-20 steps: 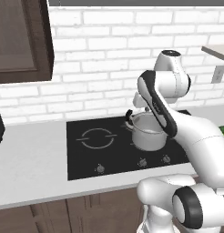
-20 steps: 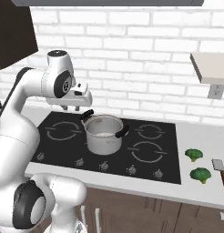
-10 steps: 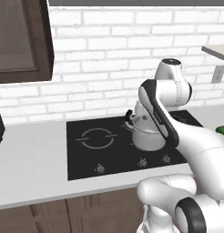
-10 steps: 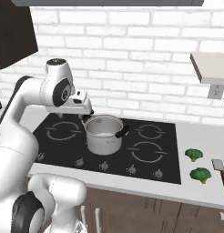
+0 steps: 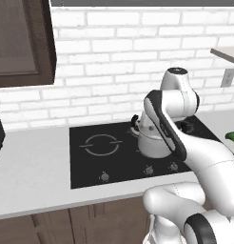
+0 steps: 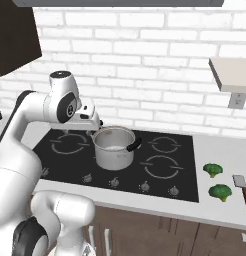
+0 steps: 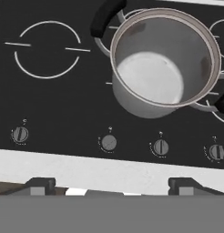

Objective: Put the broccoli and broccoli in the pot. Retrieve the spatula and lightly stir the vegetables in the pot.

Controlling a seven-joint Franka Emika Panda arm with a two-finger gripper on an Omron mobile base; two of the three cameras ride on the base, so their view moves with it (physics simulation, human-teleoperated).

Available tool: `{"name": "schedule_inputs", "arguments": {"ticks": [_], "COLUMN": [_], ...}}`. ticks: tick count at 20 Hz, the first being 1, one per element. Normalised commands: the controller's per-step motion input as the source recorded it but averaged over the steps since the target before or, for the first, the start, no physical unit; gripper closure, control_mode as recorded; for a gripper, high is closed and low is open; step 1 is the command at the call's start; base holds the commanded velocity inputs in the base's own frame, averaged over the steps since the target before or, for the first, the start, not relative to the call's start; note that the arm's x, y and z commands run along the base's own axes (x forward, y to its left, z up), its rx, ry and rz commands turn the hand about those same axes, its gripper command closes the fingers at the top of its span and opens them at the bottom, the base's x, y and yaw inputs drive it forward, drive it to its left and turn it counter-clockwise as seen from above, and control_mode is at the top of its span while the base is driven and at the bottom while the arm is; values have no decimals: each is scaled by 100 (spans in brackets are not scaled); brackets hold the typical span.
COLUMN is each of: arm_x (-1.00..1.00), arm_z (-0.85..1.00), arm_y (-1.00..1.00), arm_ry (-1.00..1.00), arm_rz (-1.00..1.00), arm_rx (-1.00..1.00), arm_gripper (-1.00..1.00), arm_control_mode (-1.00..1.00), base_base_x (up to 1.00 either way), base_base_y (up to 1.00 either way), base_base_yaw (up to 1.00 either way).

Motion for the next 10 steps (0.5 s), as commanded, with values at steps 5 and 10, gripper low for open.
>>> {"name": "schedule_inputs", "arguments": {"ticks": [5, 10], "arm_x": [-16, -15], "arm_z": [0, 0], "arm_y": [-26, -39], "arm_ry": [0, 1], "arm_rz": [0, -2], "arm_rx": [0, 0], "arm_gripper": [-100, -100], "arm_control_mode": [-100, -100], "base_base_x": [0, 0], "base_base_y": [0, 0], "base_base_yaw": [0, 0]}}
